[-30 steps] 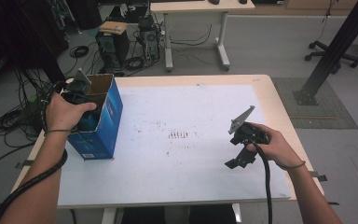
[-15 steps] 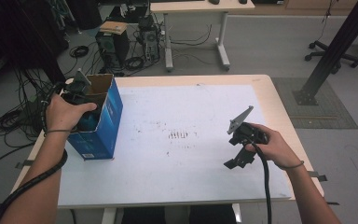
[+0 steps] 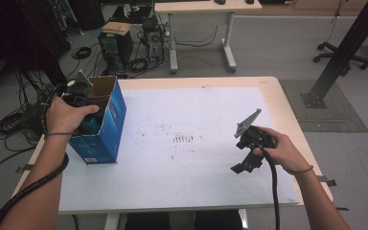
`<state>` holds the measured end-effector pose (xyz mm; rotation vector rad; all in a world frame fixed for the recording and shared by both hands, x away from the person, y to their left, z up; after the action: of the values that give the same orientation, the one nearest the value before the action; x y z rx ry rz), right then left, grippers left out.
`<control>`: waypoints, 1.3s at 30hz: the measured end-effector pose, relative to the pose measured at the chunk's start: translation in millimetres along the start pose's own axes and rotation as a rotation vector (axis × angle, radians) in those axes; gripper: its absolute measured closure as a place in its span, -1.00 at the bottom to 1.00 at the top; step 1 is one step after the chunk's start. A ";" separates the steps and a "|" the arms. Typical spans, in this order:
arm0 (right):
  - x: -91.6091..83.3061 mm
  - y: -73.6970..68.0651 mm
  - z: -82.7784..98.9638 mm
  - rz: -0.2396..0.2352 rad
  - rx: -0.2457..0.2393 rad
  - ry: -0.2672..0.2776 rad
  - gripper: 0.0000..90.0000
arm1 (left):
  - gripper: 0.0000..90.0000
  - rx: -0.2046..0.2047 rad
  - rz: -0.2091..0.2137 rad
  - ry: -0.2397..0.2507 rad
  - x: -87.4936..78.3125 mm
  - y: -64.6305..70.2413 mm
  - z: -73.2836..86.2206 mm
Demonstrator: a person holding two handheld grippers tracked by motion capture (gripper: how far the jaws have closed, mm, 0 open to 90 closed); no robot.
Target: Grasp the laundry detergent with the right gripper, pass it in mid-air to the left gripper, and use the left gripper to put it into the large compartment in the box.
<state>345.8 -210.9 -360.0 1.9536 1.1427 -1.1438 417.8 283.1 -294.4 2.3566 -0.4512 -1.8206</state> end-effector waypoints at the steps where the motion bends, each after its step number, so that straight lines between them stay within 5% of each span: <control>1: 0.0 0.0 0.0 0.000 0.000 0.000 -0.93 | -0.25 0.000 0.000 0.000 0.0 0.0 0.0; 17: -1.3 0.3 1.7 0.003 0.002 0.005 -0.93 | -0.33 0.003 0.004 0.003 -6.8 3.8 -0.9; 39: -2.3 -1.6 -3.6 0.007 -0.007 0.008 -0.93 | -0.49 0.032 0.005 0.032 -40.3 14.4 -3.0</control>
<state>345.2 -208.2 -356.5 1.9573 1.1421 -1.1275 409.3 281.8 -252.4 2.3998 -0.4857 -1.7837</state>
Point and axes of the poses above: each handheld gripper's, and its own axes: x roughly forward along the jaws, z roughly out of its underside, y roughly to its right, the point moved 1 cm from there along x, roughly forward along the jaws, and after that the axes turned 15 degrees about z, right-handed, at the moved point
